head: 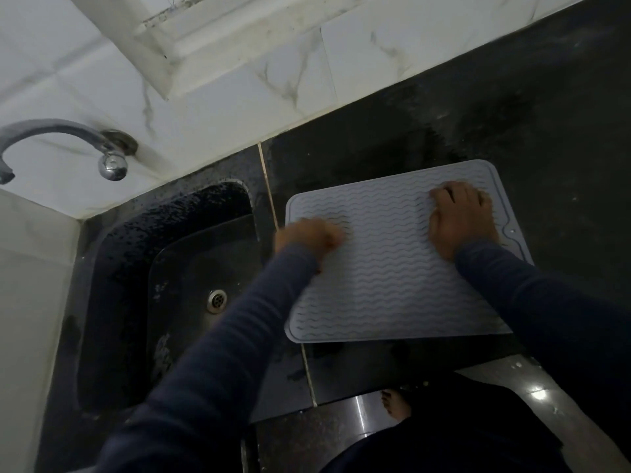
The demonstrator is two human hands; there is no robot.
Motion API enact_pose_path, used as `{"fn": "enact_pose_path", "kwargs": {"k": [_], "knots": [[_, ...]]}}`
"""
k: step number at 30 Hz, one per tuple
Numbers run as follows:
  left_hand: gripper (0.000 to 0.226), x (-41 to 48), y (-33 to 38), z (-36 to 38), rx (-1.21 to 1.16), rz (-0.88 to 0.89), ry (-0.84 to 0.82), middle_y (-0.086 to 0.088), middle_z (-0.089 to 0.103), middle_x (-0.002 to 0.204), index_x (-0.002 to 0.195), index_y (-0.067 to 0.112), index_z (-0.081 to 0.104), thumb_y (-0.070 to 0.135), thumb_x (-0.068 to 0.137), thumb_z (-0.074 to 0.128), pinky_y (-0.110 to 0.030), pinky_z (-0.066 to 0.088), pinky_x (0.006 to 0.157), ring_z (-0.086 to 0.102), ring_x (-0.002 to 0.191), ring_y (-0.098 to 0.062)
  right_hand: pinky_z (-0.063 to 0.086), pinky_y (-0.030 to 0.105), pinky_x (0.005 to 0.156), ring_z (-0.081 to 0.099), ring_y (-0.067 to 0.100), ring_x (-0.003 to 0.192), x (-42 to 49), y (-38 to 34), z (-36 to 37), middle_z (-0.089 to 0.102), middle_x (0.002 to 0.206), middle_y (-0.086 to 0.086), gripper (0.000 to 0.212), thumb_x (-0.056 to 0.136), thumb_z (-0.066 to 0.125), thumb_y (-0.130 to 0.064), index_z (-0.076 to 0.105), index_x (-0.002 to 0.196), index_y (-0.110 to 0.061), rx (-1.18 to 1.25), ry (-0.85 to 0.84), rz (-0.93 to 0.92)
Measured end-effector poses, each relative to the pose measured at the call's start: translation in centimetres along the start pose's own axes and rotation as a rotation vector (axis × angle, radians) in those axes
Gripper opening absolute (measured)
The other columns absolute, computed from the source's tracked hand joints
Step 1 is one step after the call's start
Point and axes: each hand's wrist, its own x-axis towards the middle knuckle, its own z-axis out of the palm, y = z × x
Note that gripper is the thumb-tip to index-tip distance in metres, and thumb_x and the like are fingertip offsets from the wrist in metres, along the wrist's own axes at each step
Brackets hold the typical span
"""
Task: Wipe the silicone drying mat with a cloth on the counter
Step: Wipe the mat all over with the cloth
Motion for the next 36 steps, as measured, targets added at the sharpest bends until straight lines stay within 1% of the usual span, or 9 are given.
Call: {"fn": "enact_pose_path", "kwargs": {"k": [3, 6, 9, 14, 17, 22, 27, 32, 36], "knots": [[0.027, -0.5, -6.1, -2.7, 0.42, -0.207, -0.212, 0.0, 0.065, 0.1, 0.109, 0.022, 0.064, 0.037, 0.087, 0.06, -0.032, 0.047, 0.07, 0.06, 0.088, -0.017, 0.021, 0.053, 0.113, 0.041, 0.033, 0.126, 0.0, -0.1, 0.1, 0.048, 0.131, 0.015, 0.048, 0.085, 0.037, -0.029, 0.053, 0.127, -0.011, 0.001, -0.001, 0.001], [0.036, 0.5, -7.5, -3.4, 0.242, -0.217, 0.003, 0.001, 0.066, 0.093, 0.103, 0.024, 0.065, 0.053, 0.089, 0.048, -0.031, 0.046, 0.07, 0.06, 0.078, -0.018, 0.022, 0.053, 0.113, 0.04, 0.033, 0.127, 0.1, 0.1, 0.0, 0.047, 0.133, 0.015, 0.044, 0.088, 0.042, -0.027, 0.052, 0.128, -0.012, -0.016, -0.02, 0.009], [0.047, 1.5, -2.2, -2.1, -0.247, 0.0, 0.366, 0.008, 0.067, 0.094, 0.109, 0.035, 0.059, 0.069, 0.087, 0.035, -0.034, 0.053, 0.078, 0.063, 0.083, -0.016, 0.023, 0.052, 0.113, 0.038, 0.032, 0.129, 0.1, -0.1, 0.0, 0.046, 0.135, 0.013, 0.042, 0.089, 0.047, -0.027, 0.051, 0.129, -0.014, -0.043, -0.03, 0.001], [0.047, -1.0, 8.1, 2.3, -0.246, 0.378, 0.165, -0.007, 0.059, 0.117, 0.124, 0.023, 0.055, 0.056, 0.095, 0.037, -0.038, 0.048, 0.086, 0.059, 0.102, -0.024, 0.025, 0.052, 0.112, 0.038, 0.032, 0.129, 0.1, 0.0, -0.1, 0.046, 0.135, 0.013, 0.041, 0.09, 0.044, -0.03, 0.051, 0.128, -0.015, -0.036, -0.014, 0.009], [0.043, -1.9, 1.7, 4.5, -0.414, 0.223, 0.2, 0.005, 0.064, 0.107, 0.114, 0.036, 0.057, 0.067, 0.09, 0.038, -0.036, 0.05, 0.084, 0.06, 0.093, -0.012, 0.025, 0.052, 0.112, 0.038, 0.033, 0.129, 0.2, 0.1, 0.0, 0.047, 0.135, 0.014, 0.045, 0.089, 0.04, -0.03, 0.053, 0.128, -0.013, -0.007, 0.002, 0.01], [0.07, -0.9, -8.4, 5.2, -0.154, -0.214, 0.228, -0.009, 0.067, 0.103, 0.11, 0.022, 0.063, 0.078, 0.082, 0.032, -0.037, 0.049, 0.076, 0.064, 0.091, -0.031, 0.026, 0.052, 0.108, 0.04, 0.036, 0.125, 0.1, 0.0, 0.1, 0.048, 0.132, 0.017, 0.053, 0.082, 0.033, -0.034, 0.054, 0.125, -0.011, -0.018, 0.011, 0.009], [0.043, -1.9, 0.3, 4.1, -0.44, -0.048, 0.427, -0.008, 0.06, 0.113, 0.123, 0.025, 0.058, 0.053, 0.094, 0.042, -0.036, 0.049, 0.084, 0.059, 0.094, -0.024, 0.025, 0.053, 0.109, 0.04, 0.037, 0.125, 0.2, 0.0, 0.1, 0.047, 0.132, 0.018, 0.049, 0.085, 0.037, -0.032, 0.053, 0.126, -0.01, -0.034, 0.006, 0.013], [0.065, -5.8, 8.8, 6.8, -0.279, 0.309, 0.217, -0.01, 0.055, 0.124, 0.126, 0.023, 0.058, 0.065, 0.09, 0.023, -0.039, 0.049, 0.077, 0.06, 0.096, -0.031, 0.024, 0.054, 0.11, 0.039, 0.036, 0.126, 0.1, 0.0, 0.3, 0.047, 0.134, 0.018, 0.041, 0.089, 0.051, -0.023, 0.052, 0.127, -0.009, -0.03, 0.015, 0.008], [0.053, -5.0, 1.1, 8.1, -0.347, 0.001, 0.253, -0.006, 0.059, 0.11, 0.118, 0.021, 0.057, 0.062, 0.093, 0.036, -0.035, 0.047, 0.078, 0.06, 0.092, -0.025, 0.019, 0.053, 0.113, 0.036, 0.035, 0.13, 0.1, 0.3, 0.5, 0.045, 0.138, 0.018, 0.043, 0.091, 0.047, -0.025, 0.051, 0.131, -0.009, -0.033, 0.004, 0.001]]}}
